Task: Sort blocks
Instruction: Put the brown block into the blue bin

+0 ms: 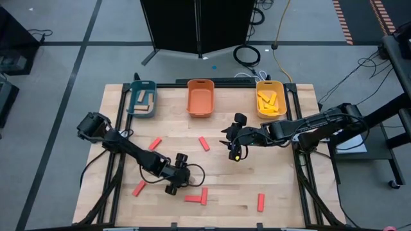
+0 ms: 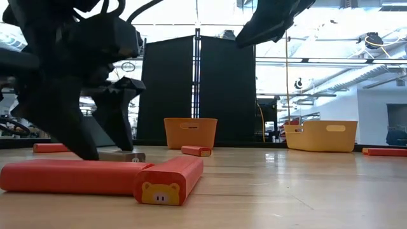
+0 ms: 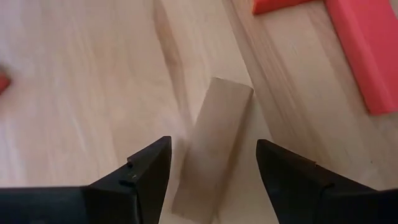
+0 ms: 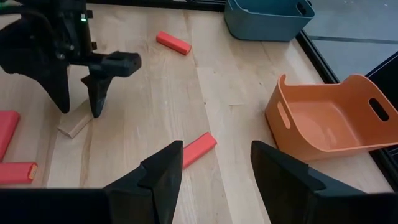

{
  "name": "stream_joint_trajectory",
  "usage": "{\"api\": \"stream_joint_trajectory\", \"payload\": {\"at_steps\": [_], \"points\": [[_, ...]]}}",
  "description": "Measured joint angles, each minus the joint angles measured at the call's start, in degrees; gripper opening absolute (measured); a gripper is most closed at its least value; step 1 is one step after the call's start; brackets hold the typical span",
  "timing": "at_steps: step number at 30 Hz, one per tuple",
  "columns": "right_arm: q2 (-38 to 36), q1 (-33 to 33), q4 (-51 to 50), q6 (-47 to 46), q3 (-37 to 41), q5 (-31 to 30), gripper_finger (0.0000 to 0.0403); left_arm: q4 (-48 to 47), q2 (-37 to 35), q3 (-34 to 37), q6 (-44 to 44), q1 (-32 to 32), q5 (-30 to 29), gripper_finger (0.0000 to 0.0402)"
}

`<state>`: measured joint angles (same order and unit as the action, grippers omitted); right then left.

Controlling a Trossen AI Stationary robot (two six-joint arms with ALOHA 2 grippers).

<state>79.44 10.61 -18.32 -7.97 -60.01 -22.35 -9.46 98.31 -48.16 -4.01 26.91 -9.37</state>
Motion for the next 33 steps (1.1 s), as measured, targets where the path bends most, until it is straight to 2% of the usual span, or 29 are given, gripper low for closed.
{"api": "stream_joint_trajectory", "payload": {"at_steps": [4,13,17,24,28,33], "points": [[0.0,0.0,-0.1,0.0,0.0,0.0,0.0183,-0.1,0.6,0.0,-0.1,-0.1,1.1,0.0218],[0.0,0.0,-0.3,0.1,0.0,0.0,0.0183,0.0,0.6,0.0,-0.2,-0.7,1.9,0.0129],[0.0,0.0,-0.3,0.1,0.0,0.0,0.0183,0.1,0.6,-0.1,-0.2,-1.5,1.9,0.0102],[0.0,0.0,-0.4,0.2,0.0,0.0,0.0183,-0.3,0.2,-0.1,-1.2,-2.4,1.5,0.0092],[0.0,0.0,-0.4,1.0,0.0,0.0,0.0183,-2.8,-2.6,-0.1,-1.1,-2.8,-2.4,0.0091],[0.0,0.0,-1.0,1.2,0.0,0.0,0.0183,-10.7,-9.2,-0.1,0.1,-5.0,-8.4,0.0090]]}}
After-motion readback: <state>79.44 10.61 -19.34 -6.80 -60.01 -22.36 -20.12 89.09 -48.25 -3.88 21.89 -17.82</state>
